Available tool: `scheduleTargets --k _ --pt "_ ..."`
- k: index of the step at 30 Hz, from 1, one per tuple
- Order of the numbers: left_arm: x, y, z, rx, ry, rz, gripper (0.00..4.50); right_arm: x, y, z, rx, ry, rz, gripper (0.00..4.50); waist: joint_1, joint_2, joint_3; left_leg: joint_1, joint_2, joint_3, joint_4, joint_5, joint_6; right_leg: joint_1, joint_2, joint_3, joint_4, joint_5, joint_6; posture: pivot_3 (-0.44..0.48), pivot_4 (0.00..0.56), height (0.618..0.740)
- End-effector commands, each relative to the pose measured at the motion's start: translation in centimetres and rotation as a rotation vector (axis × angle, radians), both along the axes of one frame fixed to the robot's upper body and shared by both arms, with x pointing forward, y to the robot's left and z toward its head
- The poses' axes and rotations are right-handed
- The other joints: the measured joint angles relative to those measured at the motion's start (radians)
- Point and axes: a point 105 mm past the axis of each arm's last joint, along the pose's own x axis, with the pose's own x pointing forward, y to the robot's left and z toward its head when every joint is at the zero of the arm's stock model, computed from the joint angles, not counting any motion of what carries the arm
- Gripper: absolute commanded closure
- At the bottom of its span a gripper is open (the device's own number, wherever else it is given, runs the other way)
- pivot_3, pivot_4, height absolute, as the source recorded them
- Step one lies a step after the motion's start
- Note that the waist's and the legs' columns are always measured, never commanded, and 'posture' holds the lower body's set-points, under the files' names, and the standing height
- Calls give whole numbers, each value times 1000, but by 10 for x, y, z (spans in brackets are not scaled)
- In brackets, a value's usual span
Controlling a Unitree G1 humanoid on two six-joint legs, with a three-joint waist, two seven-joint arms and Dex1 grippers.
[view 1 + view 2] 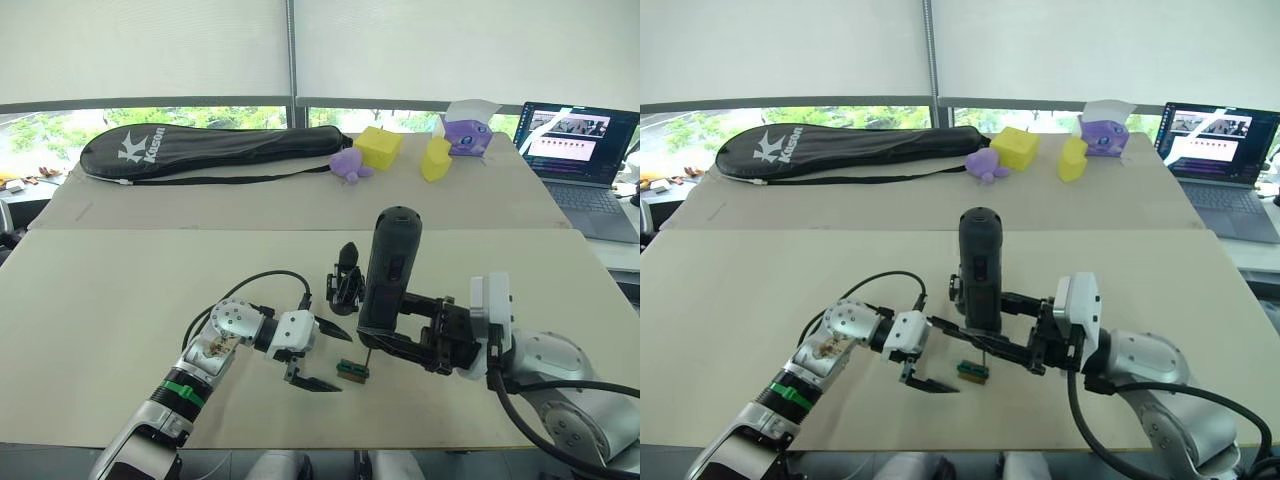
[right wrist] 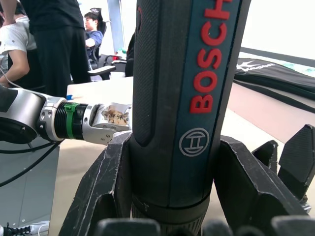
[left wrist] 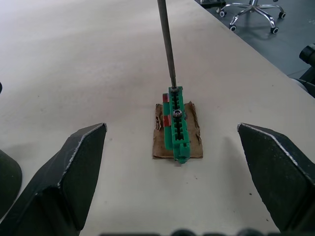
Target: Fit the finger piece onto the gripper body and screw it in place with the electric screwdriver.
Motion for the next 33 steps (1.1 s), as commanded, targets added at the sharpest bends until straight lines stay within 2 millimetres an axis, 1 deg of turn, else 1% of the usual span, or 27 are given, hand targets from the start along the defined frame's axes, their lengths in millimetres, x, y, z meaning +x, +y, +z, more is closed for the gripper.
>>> scheduleTargets --k 1,10,33 --pt "-2 -3 4 -14 -20 -19 0 -8 5 18 31 -102 23 2533 0 0 0 0 0 0 0 0 0 0 0 0 0 0 0 0 150 740" --pt "-1 -4 4 -16 -22 -15 0 -10 1 18 21 -100 22 2533 0 0 0 0 0 0 0 0 0 0 0 0 0 0 0 0 150 740" --pt "-3 -5 3 -19 -21 -23 0 -11 1 16 11 -99 13 2533 0 0 0 0 0 0 0 0 0 0 0 0 0 0 0 0 150 740"
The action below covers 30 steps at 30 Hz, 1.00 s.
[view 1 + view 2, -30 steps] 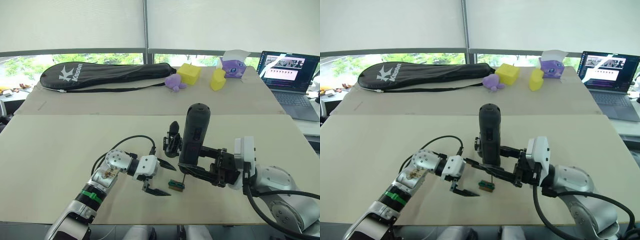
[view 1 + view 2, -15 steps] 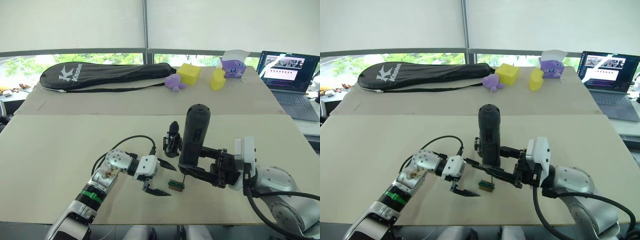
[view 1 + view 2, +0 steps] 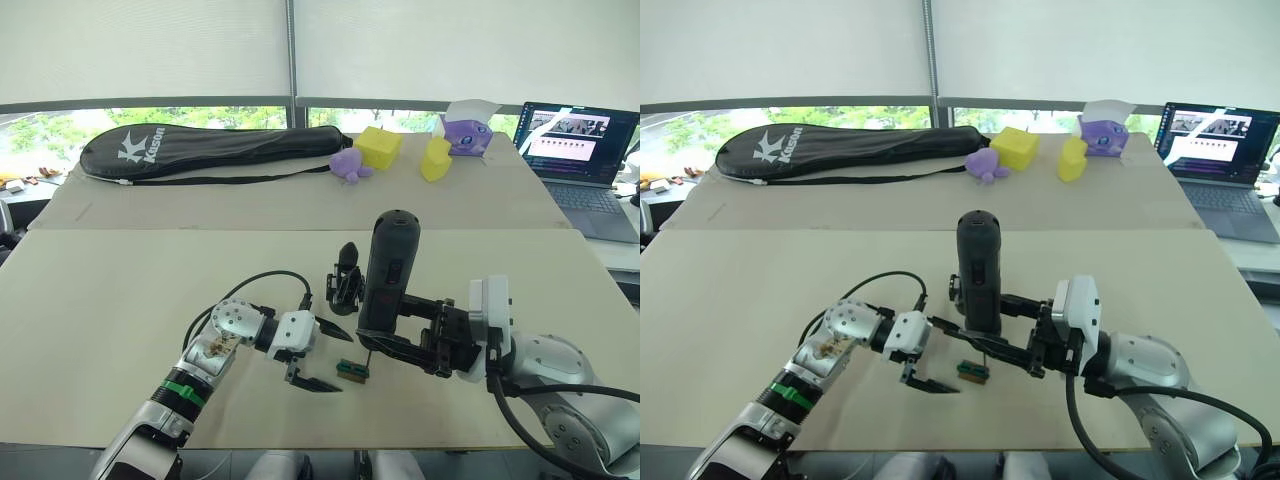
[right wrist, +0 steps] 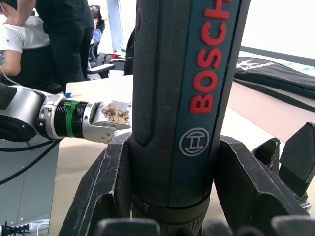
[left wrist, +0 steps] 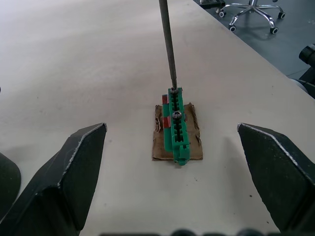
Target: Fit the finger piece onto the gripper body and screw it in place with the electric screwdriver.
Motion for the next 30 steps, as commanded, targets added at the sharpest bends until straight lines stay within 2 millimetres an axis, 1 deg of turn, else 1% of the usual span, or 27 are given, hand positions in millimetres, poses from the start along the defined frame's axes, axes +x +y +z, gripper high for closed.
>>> scheduleTargets --k 1,20,30 --pt "-2 -4 3 -16 -21 -23 0 -8 0 17 17 -97 14 2533 0 0 0 0 0 0 0 0 0 0 0 0 0 0 0 0 150 740" --pt "-2 -3 5 -16 -25 -25 0 -7 0 13 17 -91 6 2533 0 0 0 0 0 0 0 0 0 0 0 0 0 0 0 0 150 740" --pt "0 -3 6 -13 -28 -21 0 -8 4 13 29 -86 12 2533 0 0 0 0 0 0 0 0 0 0 0 0 0 0 0 0 150 740"
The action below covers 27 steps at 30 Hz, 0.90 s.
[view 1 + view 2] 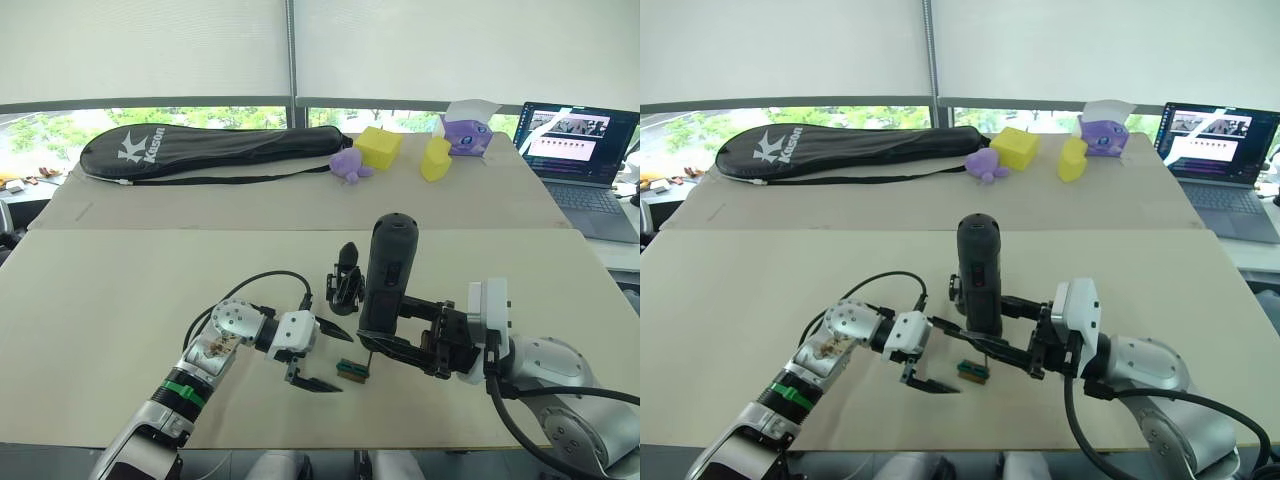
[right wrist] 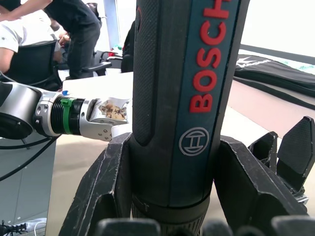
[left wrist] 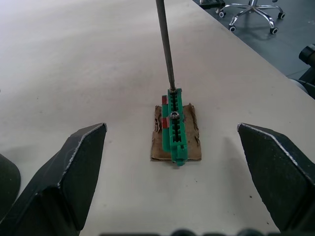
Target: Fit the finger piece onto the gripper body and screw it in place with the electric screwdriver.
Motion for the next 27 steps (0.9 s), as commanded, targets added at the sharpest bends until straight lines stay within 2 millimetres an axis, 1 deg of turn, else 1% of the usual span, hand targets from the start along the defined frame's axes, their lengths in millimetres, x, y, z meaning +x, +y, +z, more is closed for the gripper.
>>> scheduleTargets --k 1,6,12,20,27 --pt "0 -2 6 -14 -29 -18 0 -8 4 16 30 -85 27 2533 0 0 0 0 0 0 0 0 0 0 0 0 0 0 0 0 150 740" --pt "1 -2 6 -15 -31 -15 0 -8 4 14 26 -81 23 2533 0 0 0 0 0 0 0 0 0 0 0 0 0 0 0 0 150 740" --pt "2 -3 7 -14 -30 -14 0 -8 5 16 32 -90 20 2533 0 0 0 0 0 0 0 0 0 0 0 0 0 0 0 0 150 740" --pt "3 1 7 -14 -27 7 0 -12 5 26 41 -104 28 2533 0 0 0 0 0 0 0 0 0 0 0 0 0 0 0 0 150 740" --pt "5 11 8 -10 -24 47 0 -12 4 39 37 -113 55 2533 -1 0 0 0 0 0 0 0 0 0 0 0 0 0 0 0 150 740"
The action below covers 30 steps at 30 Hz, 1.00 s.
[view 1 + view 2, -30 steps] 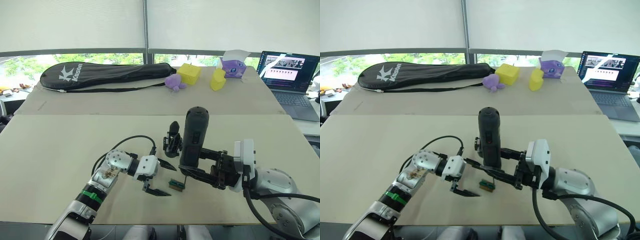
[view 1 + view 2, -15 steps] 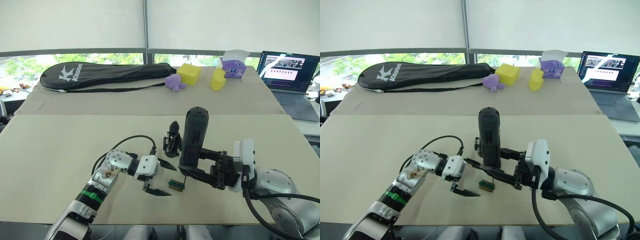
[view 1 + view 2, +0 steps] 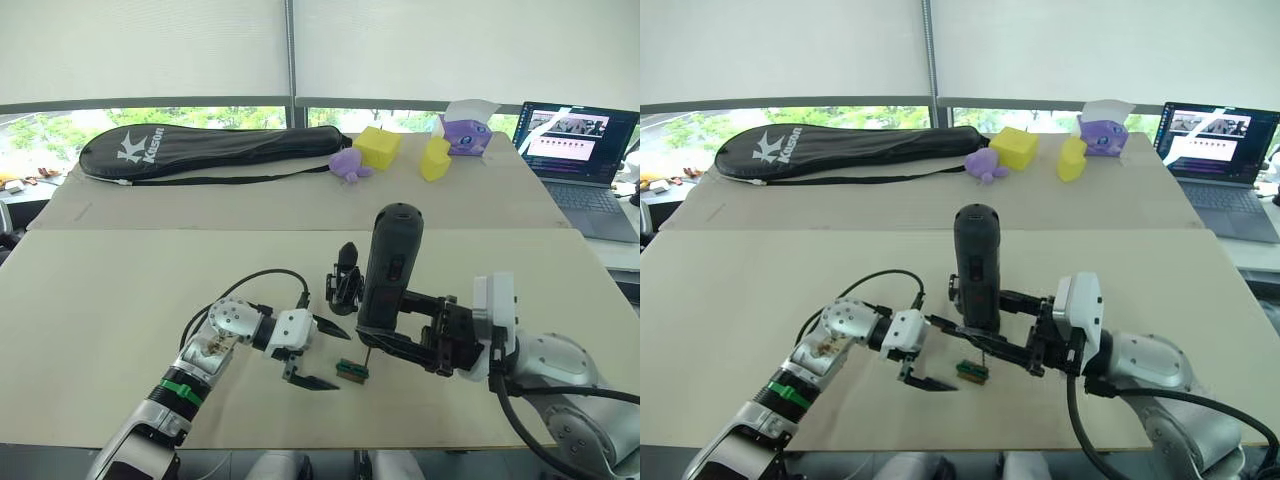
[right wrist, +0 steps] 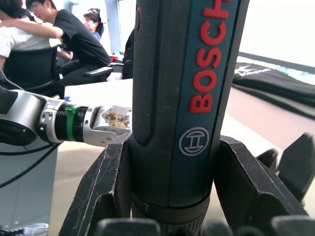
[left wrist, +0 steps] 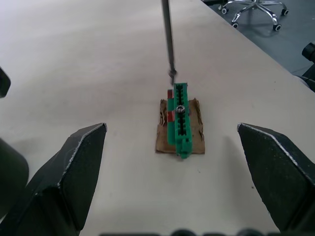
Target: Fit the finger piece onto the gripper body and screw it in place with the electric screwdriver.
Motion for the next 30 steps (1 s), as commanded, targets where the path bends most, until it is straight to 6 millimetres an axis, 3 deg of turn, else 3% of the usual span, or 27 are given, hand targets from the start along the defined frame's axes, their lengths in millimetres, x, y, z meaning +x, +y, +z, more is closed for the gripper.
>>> scheduleTargets --k 1,13,21,30 --pt "2 5 7 -24 -16 27 0 -8 2 24 23 -77 40 2533 -1 0 0 0 0 0 0 0 0 0 0 0 0 0 0 0 150 740" --pt "0 20 15 -43 -2 119 0 1 6 54 3 -86 141 2533 -4 0 0 0 0 0 0 0 0 0 0 0 0 0 0 0 150 740" --pt "-3 44 31 -51 96 216 0 13 16 76 7 -76 248 2533 -5 0 0 0 1 0 0 0 0 0 -1 0 -1 0 0 0 150 740" --pt "19 51 51 -70 84 293 0 26 37 101 26 -34 379 2533 -4 -1 0 -1 0 0 0 0 0 -1 -1 0 0 0 0 0 150 740"
